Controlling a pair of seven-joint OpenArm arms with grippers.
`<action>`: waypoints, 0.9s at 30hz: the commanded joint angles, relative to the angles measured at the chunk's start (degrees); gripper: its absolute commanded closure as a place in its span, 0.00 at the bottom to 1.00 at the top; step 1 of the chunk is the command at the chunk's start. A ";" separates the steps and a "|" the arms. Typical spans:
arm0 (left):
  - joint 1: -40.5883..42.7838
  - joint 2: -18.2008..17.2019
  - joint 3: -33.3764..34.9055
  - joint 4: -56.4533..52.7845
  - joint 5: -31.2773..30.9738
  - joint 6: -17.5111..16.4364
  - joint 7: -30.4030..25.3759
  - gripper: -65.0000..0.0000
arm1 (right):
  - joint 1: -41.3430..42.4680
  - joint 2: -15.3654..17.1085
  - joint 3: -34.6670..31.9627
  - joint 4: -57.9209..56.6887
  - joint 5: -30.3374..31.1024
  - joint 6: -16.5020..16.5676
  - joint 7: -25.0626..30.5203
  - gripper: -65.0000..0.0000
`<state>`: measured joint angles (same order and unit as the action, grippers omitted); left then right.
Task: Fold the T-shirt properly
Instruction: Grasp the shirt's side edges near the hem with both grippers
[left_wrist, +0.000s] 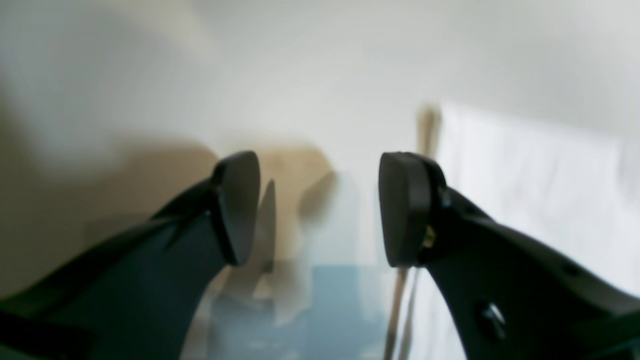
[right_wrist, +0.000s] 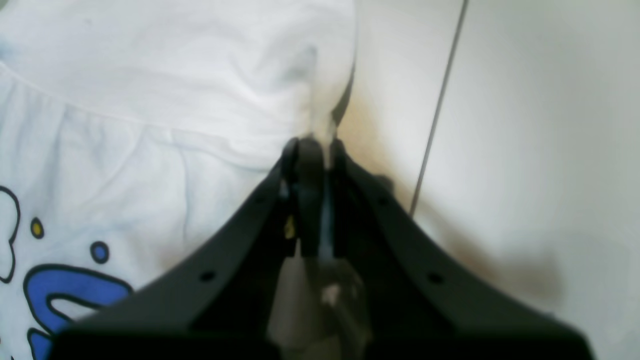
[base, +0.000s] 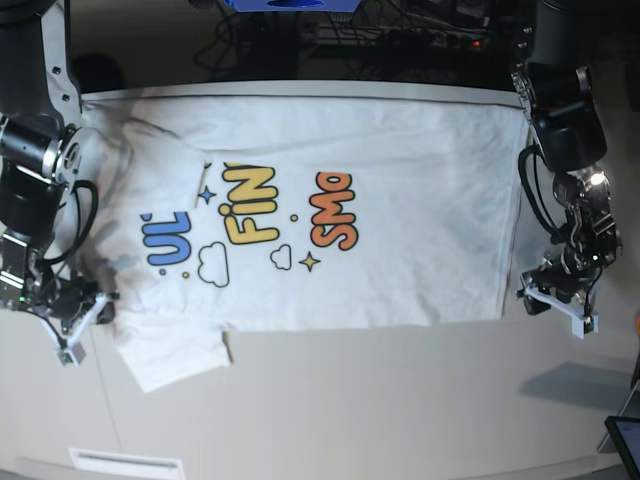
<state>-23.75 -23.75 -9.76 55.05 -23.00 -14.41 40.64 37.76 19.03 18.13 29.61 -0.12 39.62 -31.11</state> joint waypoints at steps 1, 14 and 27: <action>-2.32 -0.82 0.04 0.12 -1.22 -0.40 -1.30 0.42 | 1.93 0.80 -0.06 0.86 0.60 0.38 0.83 1.00; -16.47 0.76 0.22 -21.86 -1.13 -0.49 -1.39 0.42 | 1.76 1.06 -0.06 1.12 0.60 0.38 0.83 1.00; -16.56 5.07 8.40 -24.23 -1.57 -0.49 -1.30 0.42 | 1.67 1.33 -0.15 1.21 0.52 0.38 0.83 1.00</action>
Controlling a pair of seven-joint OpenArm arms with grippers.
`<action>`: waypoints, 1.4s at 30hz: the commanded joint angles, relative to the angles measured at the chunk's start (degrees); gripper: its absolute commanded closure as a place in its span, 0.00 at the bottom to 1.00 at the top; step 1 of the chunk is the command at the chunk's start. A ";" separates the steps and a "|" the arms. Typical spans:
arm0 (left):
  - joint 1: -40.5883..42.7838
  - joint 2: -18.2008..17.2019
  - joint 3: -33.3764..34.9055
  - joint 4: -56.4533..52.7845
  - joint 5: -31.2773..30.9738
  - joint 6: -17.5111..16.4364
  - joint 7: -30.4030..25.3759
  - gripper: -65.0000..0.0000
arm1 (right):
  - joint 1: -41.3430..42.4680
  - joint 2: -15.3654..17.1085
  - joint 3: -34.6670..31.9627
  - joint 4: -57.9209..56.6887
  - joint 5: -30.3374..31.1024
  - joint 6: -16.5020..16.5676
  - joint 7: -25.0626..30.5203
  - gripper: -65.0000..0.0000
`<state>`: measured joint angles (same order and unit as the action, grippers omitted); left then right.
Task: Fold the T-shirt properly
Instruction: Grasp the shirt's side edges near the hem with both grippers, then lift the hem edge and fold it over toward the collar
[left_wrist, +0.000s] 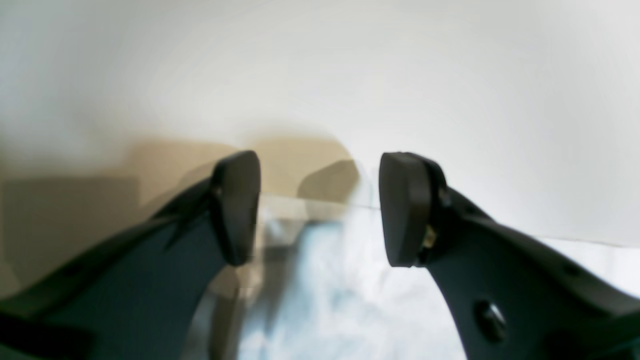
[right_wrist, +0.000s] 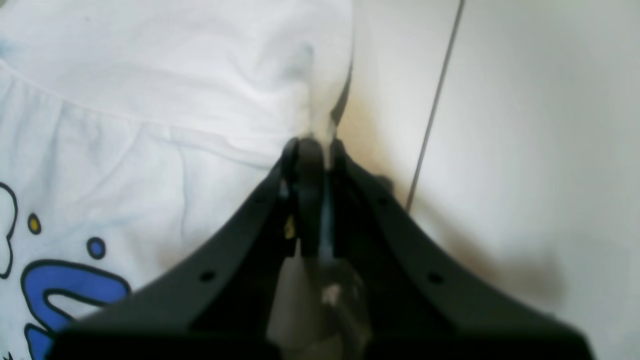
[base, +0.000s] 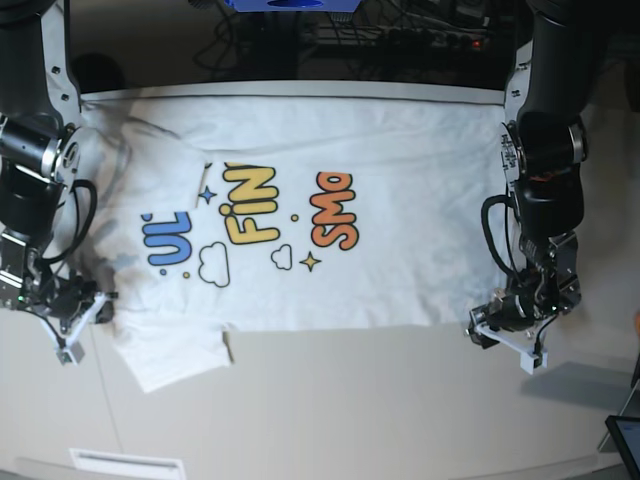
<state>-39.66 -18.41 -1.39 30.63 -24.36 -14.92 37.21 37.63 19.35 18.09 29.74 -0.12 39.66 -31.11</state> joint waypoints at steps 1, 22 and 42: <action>-0.47 -0.18 0.03 0.18 -0.21 0.02 2.13 0.43 | 1.80 1.00 -0.11 1.08 0.52 0.34 0.83 1.00; 1.46 -0.88 0.03 0.97 0.23 0.02 2.04 1.00 | 1.80 1.00 -0.11 1.08 0.52 0.34 0.83 1.00; 8.76 -1.59 -0.59 25.68 0.23 0.02 9.95 1.00 | -0.75 0.38 -0.02 5.82 0.52 0.34 6.10 1.00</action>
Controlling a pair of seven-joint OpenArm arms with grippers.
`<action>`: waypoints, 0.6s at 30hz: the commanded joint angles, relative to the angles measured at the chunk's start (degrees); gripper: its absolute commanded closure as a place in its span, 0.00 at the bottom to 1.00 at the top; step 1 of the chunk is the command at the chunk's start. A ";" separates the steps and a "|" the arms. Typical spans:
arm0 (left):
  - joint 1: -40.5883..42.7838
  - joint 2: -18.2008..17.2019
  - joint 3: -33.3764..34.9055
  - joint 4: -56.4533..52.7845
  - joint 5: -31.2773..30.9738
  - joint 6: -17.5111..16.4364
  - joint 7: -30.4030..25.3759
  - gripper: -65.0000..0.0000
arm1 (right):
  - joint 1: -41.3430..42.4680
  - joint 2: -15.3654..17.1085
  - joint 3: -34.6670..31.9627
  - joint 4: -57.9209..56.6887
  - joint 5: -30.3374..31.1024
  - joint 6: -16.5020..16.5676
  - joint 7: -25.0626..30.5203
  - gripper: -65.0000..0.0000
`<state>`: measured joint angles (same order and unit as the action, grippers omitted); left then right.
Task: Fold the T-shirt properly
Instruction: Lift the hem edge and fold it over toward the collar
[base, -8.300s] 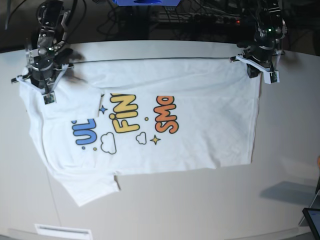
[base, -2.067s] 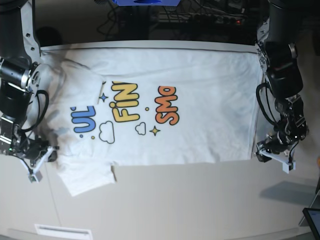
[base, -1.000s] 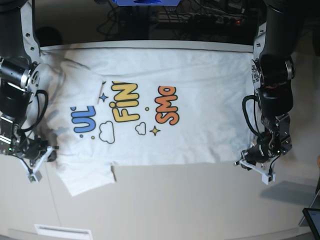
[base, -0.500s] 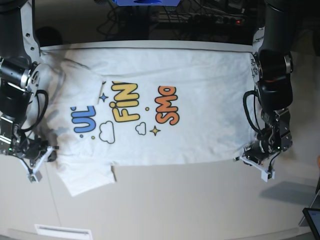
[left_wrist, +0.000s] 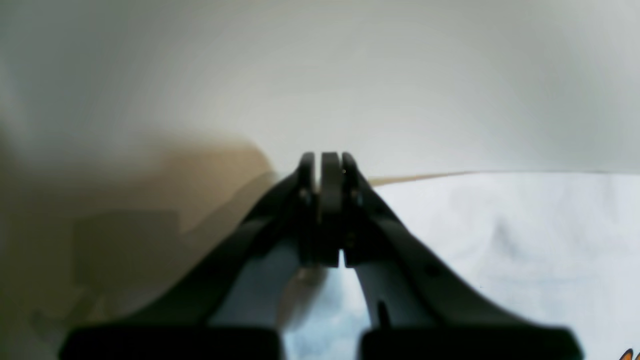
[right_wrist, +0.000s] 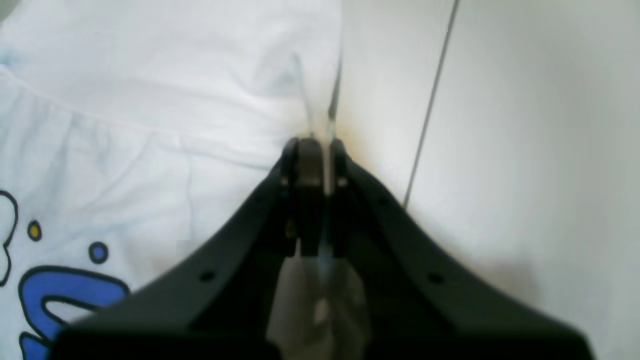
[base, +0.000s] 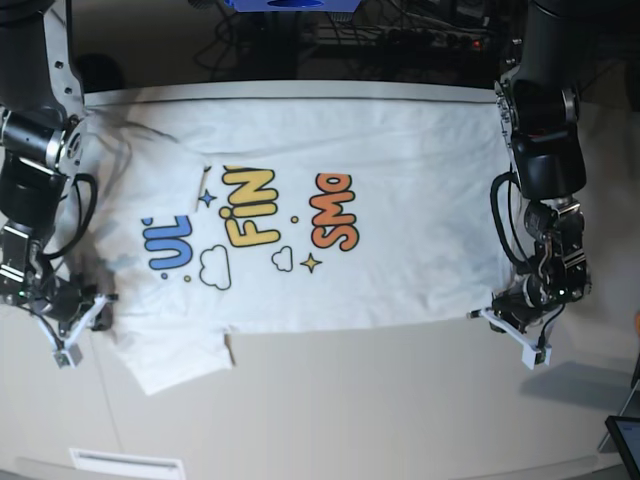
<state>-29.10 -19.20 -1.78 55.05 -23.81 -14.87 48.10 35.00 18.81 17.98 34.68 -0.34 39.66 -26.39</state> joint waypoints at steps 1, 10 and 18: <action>-1.53 -0.80 -0.20 1.96 -0.32 -0.03 -0.93 1.00 | 1.17 0.75 0.09 2.91 0.73 0.34 1.38 1.00; 1.10 -0.80 -0.37 8.29 -0.85 -0.03 1.53 1.00 | -3.49 0.14 0.35 11.35 0.73 0.34 0.85 1.00; 4.88 -0.80 -0.37 20.16 -0.93 -0.03 6.37 1.00 | -5.33 0.14 0.62 12.31 0.91 0.34 1.03 1.00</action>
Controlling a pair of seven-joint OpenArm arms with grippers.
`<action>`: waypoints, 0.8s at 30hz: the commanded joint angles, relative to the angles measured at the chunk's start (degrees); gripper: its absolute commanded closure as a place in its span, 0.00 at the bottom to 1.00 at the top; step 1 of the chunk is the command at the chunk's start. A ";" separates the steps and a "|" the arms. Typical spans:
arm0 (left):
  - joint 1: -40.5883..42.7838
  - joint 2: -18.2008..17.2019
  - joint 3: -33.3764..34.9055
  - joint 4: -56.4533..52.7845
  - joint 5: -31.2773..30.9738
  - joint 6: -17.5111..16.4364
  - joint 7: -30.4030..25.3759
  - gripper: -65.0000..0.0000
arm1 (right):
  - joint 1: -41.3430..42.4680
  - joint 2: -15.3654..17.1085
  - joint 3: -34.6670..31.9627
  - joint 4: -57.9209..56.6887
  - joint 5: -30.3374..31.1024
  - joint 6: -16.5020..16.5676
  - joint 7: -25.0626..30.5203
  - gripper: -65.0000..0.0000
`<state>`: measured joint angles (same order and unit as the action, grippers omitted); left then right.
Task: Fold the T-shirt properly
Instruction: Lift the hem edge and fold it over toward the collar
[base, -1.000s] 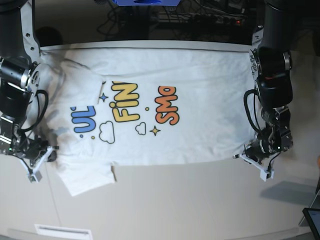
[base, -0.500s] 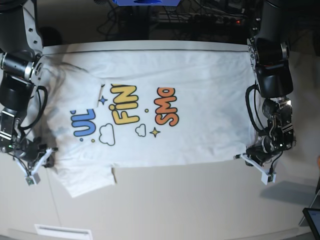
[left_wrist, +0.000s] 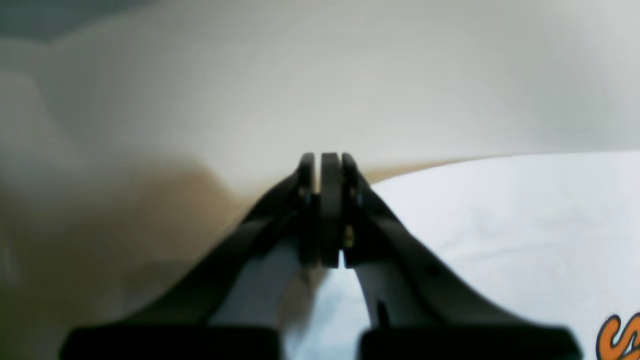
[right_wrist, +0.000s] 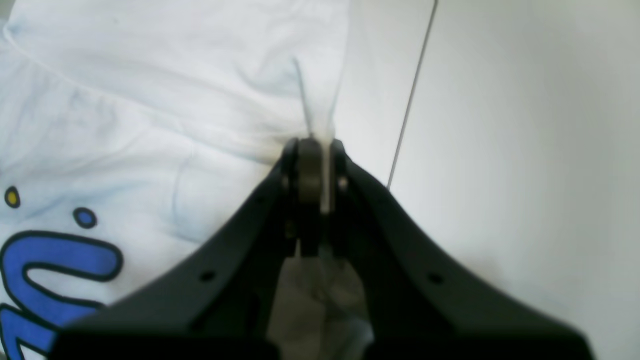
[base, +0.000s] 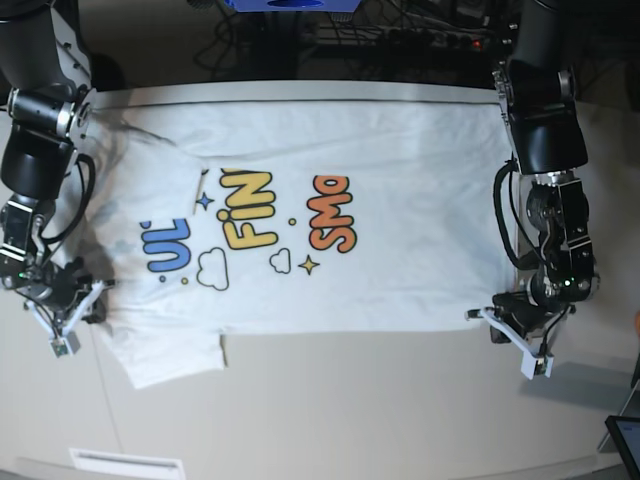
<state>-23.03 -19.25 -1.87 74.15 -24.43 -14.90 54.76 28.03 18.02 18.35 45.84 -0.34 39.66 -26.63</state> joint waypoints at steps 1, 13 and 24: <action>-0.84 -0.75 -0.29 2.03 -0.32 -0.01 0.49 1.00 | 1.55 0.92 0.33 1.14 0.91 0.34 1.45 1.00; 5.05 -0.75 -5.82 8.44 -0.32 -0.01 1.63 1.00 | -0.91 -0.92 5.87 9.58 1.00 0.34 1.09 1.00; 7.07 -1.46 -5.91 14.33 -0.32 -0.01 5.15 1.00 | -7.33 -2.15 6.05 20.22 1.00 0.34 -2.16 1.00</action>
<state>-14.70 -19.99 -7.46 87.29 -24.47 -14.94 60.49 19.05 14.85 24.12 64.93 -0.19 40.27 -30.35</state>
